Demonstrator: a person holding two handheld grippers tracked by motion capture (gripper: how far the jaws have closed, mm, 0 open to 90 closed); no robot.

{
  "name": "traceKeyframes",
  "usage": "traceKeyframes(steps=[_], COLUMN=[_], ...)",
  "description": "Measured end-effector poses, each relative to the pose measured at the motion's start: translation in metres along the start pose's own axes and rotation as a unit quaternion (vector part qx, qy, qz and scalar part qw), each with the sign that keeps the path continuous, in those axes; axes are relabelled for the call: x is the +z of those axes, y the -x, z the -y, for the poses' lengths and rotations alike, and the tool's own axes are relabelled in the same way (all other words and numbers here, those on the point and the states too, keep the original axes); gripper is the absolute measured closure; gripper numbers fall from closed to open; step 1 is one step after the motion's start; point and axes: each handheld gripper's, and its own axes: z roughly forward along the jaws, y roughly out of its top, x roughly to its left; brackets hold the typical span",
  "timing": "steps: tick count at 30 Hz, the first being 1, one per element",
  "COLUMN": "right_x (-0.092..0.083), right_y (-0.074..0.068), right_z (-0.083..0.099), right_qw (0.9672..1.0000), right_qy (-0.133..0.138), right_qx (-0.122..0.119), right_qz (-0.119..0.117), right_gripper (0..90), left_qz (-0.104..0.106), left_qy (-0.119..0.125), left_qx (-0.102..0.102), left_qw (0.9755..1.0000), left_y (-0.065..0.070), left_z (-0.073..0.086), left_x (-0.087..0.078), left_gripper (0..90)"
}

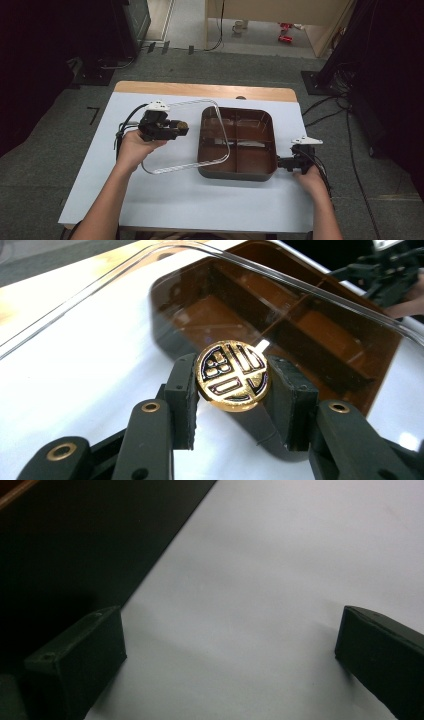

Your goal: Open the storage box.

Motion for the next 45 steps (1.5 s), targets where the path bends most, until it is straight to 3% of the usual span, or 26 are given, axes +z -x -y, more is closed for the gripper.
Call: traceKeyframes(steps=[5, 13, 22, 27, 29, 33, 38, 45], right_x=[0.0, 0.0, 0.0, 0.0, 0.0, 0.0, 0.0, 0.0], right_y=[0.0, 0.0, 0.0, 0.0, 0.0, 0.0, 0.0, 0.0], right_z=[0.0, 0.0, 0.0, 0.0, 0.0, 0.0, 0.0, 0.0], right_qw=[1.0, 1.0, 1.0, 1.0, 1.0, 1.0, 1.0, 1.0], right_qy=[0.001, 0.0, 0.0, 0.0, 0.0, 0.0, 0.0, 0.0], right_qx=[0.0, -0.001, -0.001, -0.001, -0.001, -0.001, -0.001, -0.001], right_qz=[0.0, 0.0, 0.0, 0.0, 0.001, 0.001, 0.001, 0.001], right_gripper=[0.0, 0.0, 0.0, 0.0, 0.0, 0.0, 0.0, 0.0], left_qz=[-0.011, -0.033, -0.065, -0.091, -0.095, -0.102, -0.115, -0.131], left_qy=[0.004, 0.001, -0.001, -0.015, -0.022, -0.038, -0.038, -0.052], left_qx=[-0.005, -0.033, -0.069, -0.079, -0.089, -0.091, -0.099, -0.088], left_qw=[0.9999, 0.9989, 0.9955, 0.9926, 0.9912, 0.9899, 0.9877, 0.9861], left_y=[-0.013, -0.041, -0.076, -0.094, -0.101, -0.11, -0.121, -0.126], left_z=[0.009, 0.025, 0.047, 0.061, 0.064, 0.068, 0.071, 0.074], left_x=[-0.009, -0.022, -0.032, -0.025, -0.017, -0.002, 0.009, 0.022], left_gripper=[59.2, 59.2, 59.2, 59.3, 59.2, 59.2, 59.2, 59.2])
